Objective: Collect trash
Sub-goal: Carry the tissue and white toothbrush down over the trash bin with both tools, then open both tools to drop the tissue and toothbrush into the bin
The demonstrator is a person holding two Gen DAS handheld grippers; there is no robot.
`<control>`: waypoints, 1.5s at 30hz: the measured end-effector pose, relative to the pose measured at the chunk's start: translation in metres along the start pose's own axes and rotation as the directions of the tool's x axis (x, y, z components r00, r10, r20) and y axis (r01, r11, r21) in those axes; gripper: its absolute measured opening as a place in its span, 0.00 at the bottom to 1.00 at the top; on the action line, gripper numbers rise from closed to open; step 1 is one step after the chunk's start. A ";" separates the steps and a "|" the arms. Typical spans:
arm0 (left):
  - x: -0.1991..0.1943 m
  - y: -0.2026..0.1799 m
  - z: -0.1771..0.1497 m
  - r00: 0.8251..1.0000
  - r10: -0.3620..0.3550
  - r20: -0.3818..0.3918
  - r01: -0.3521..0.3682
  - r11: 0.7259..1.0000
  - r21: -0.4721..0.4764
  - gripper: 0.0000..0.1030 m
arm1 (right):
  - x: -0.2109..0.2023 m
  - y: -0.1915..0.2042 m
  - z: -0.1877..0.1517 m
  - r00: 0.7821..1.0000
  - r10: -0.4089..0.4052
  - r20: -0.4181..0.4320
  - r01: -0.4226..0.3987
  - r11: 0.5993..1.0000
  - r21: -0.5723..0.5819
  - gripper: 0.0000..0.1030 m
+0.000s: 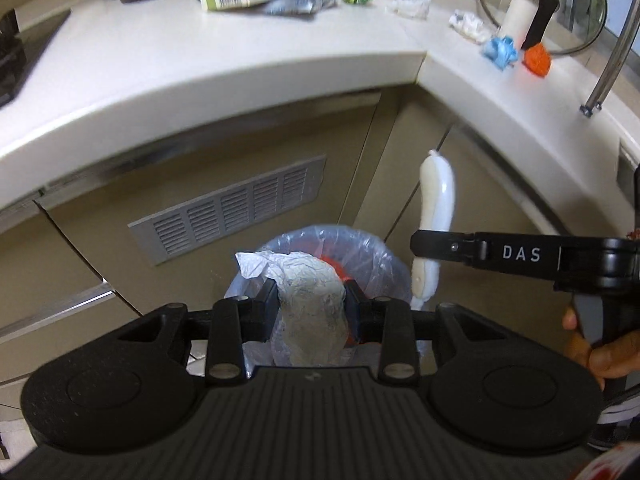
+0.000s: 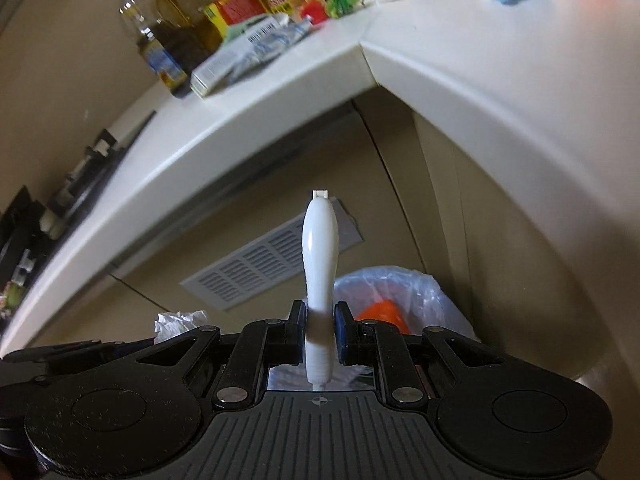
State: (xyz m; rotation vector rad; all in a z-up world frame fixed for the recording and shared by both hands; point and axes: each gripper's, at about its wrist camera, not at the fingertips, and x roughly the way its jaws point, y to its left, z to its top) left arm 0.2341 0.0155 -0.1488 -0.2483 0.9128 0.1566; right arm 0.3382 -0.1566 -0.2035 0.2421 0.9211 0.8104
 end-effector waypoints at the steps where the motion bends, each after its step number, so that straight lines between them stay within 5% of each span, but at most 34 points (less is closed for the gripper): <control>1: 0.005 0.001 -0.001 1.000 -0.002 -0.009 0.002 1.000 0.009 0.31 | 0.003 0.000 -0.001 1.000 -0.010 0.004 0.010 1.000 -0.004 0.15; 23: 0.066 0.017 -0.011 0.992 -0.057 -0.115 0.062 0.997 0.041 0.31 | 0.032 -0.024 -0.042 0.975 -0.200 -0.092 0.199 0.980 -0.018 0.16; 25: 0.067 0.018 -0.012 0.991 -0.058 -0.120 0.063 0.997 0.044 0.31 | 0.039 -0.027 -0.040 0.966 -0.218 -0.136 0.219 0.976 -0.013 0.20; 27: 0.069 0.018 -0.012 0.991 -0.059 -0.124 0.065 0.997 0.045 0.31 | 0.041 -0.030 -0.043 0.962 -0.227 -0.153 0.230 0.973 -0.001 0.48; 28: 0.069 0.019 -0.012 0.990 -0.059 -0.125 0.065 0.997 0.044 0.31 | 0.041 -0.031 -0.043 0.962 -0.228 -0.151 0.232 0.973 0.008 0.51; 45: 0.092 0.023 -0.016 0.988 -0.047 -0.148 0.056 0.997 0.058 0.38 | 0.060 -0.037 -0.046 0.952 -0.236 -0.196 0.244 0.970 0.019 0.51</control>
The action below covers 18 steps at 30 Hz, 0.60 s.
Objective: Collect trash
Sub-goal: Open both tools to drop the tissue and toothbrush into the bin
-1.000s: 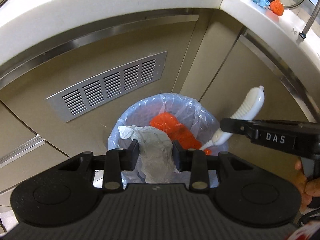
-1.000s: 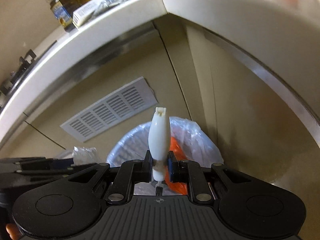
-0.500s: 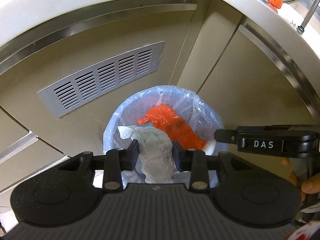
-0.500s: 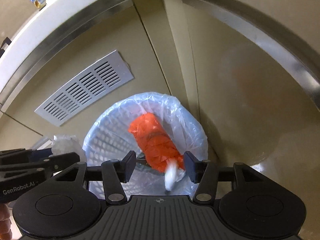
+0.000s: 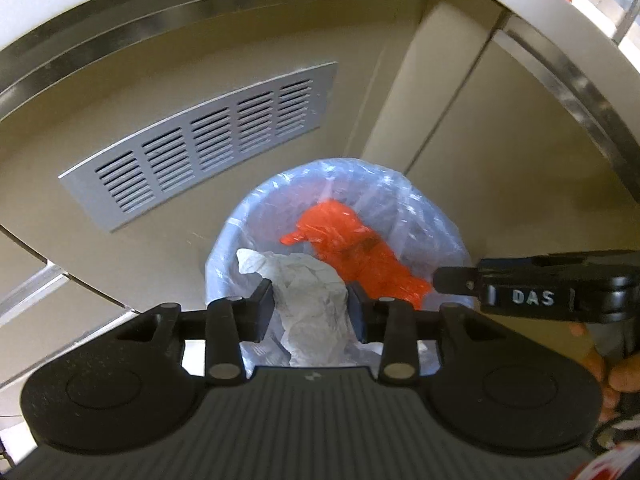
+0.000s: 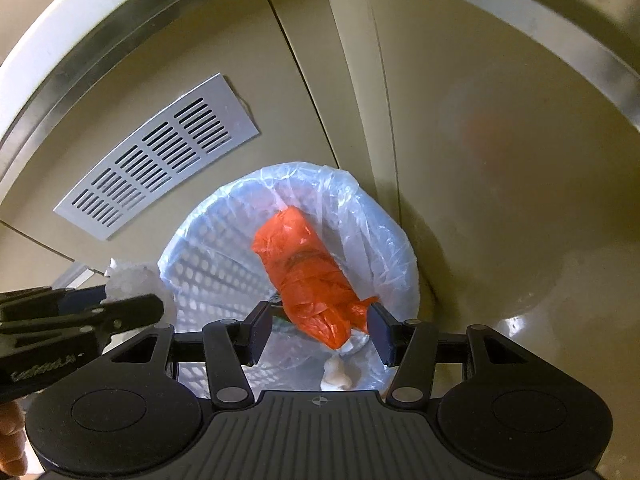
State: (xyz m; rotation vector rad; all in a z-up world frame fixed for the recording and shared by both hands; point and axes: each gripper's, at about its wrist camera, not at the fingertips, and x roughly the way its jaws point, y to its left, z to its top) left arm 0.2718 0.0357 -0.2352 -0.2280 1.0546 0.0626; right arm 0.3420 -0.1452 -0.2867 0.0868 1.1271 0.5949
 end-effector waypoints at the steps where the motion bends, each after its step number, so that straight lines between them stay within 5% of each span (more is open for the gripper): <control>1: 0.002 0.001 0.000 1.000 -0.003 -0.002 0.003 1.000 0.004 0.42 | 0.001 0.000 0.000 1.000 -0.004 -0.006 0.004 1.000 0.002 0.51; 4: 0.003 0.003 0.001 1.000 -0.010 -0.002 0.010 1.000 0.004 0.52 | 0.002 0.000 0.001 1.000 -0.004 -0.008 0.004 1.000 0.004 0.51; 18: -0.008 0.005 -0.003 1.000 -0.004 -0.009 0.004 1.000 -0.009 0.51 | -0.005 0.009 0.001 1.000 -0.003 -0.016 0.003 1.000 -0.019 0.51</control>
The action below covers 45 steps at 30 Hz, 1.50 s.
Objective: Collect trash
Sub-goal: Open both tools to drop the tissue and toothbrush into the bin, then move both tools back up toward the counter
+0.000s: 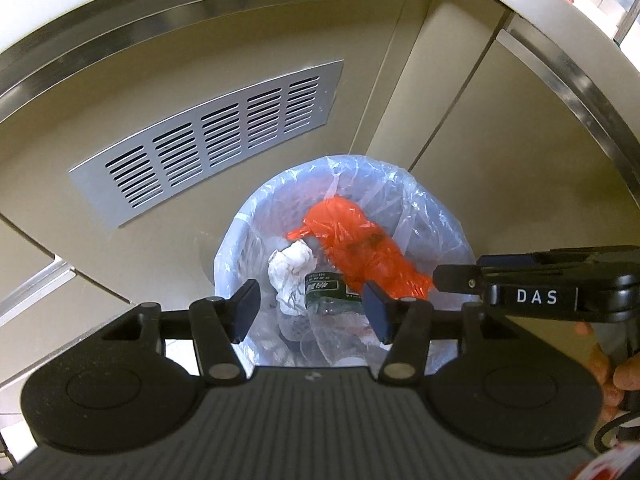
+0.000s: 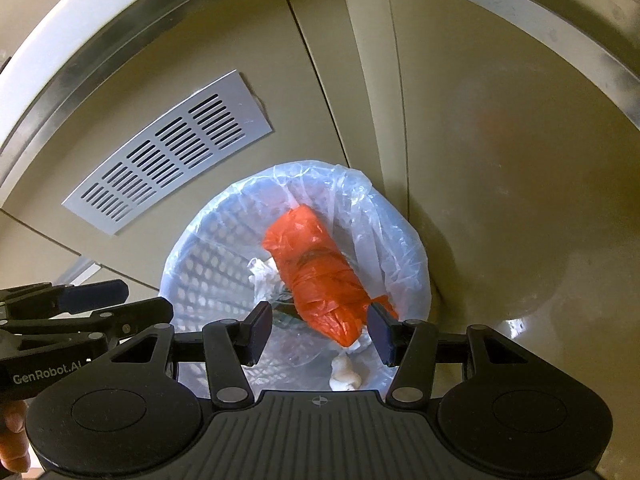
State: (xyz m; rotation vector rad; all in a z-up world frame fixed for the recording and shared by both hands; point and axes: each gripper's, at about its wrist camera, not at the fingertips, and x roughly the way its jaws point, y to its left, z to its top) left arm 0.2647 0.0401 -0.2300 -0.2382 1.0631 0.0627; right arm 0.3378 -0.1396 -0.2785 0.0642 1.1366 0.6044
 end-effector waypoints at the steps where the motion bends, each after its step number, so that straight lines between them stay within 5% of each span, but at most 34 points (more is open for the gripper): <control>1: -0.001 0.000 -0.001 1.000 0.001 0.000 -0.001 1.000 -0.003 0.51 | -0.001 0.000 0.000 1.000 0.000 0.000 0.000 1.000 -0.002 0.51; 26: -0.090 -0.013 -0.019 0.993 0.103 0.062 -0.095 0.987 -0.131 0.50 | -0.071 0.040 0.002 0.995 0.104 -0.005 -0.104 0.989 -0.103 0.51; 38: -0.169 -0.020 -0.018 0.959 0.176 0.223 -0.133 0.971 -0.197 0.51 | -0.140 0.046 0.015 0.970 0.216 0.112 -0.198 0.969 -0.147 0.51; 45: -0.187 -0.020 0.005 0.942 0.167 0.292 -0.121 0.978 -0.170 0.51 | -0.160 0.036 0.033 0.959 0.215 0.183 -0.199 0.974 -0.105 0.51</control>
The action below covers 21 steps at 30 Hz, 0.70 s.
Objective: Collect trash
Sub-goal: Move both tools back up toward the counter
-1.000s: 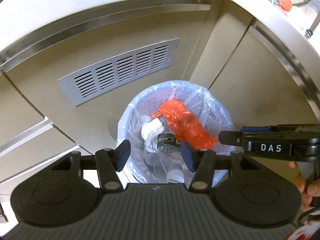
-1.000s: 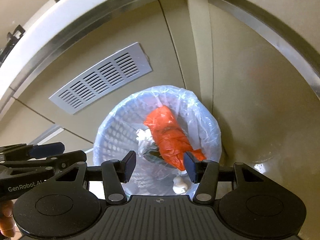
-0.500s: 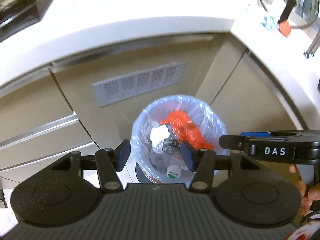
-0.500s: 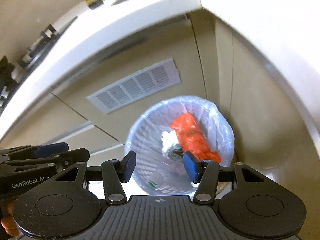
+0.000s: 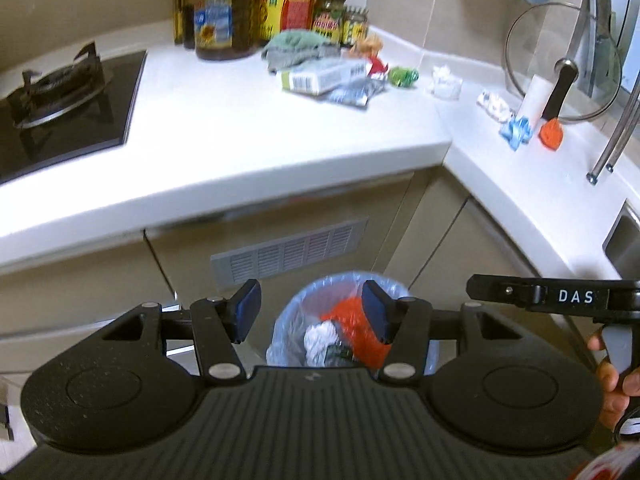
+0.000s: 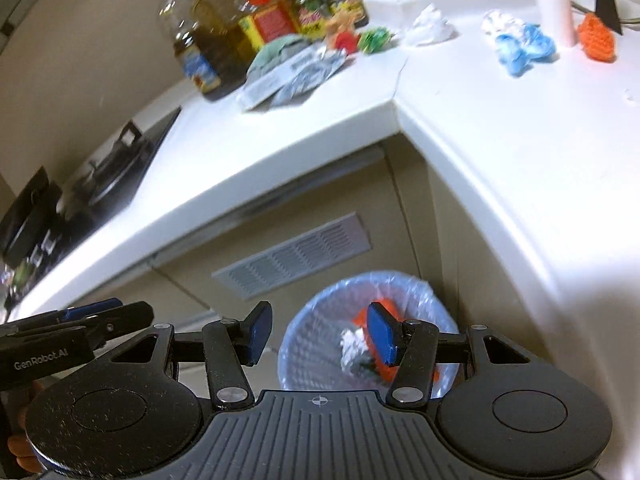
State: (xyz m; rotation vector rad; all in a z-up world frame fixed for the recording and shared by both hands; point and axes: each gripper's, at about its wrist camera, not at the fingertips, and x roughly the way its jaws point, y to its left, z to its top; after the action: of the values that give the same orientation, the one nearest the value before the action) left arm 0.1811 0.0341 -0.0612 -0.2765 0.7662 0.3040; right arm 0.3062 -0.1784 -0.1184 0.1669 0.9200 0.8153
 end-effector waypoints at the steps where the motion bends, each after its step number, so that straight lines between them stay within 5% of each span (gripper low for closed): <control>1: 0.001 0.001 0.005 1.000 -0.005 0.007 0.005 1.000 0.003 0.51 | -0.001 -0.001 0.004 1.000 -0.002 0.009 0.002 1.000 0.008 0.51; 10: 0.024 0.022 0.071 0.995 -0.076 0.069 0.070 0.993 0.091 0.62 | 0.003 -0.001 0.047 0.993 -0.044 0.114 0.033 0.995 0.094 0.52; 21: 0.101 0.037 0.174 0.976 -0.203 0.075 0.179 0.953 0.246 0.75 | 0.042 -0.006 0.102 0.969 -0.160 0.187 0.117 0.968 0.220 0.52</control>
State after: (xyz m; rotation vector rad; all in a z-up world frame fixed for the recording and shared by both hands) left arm 0.3465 0.1465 -0.0187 -0.1064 0.6639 0.0404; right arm 0.4012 -0.1333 -0.0858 0.3572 0.8119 0.5592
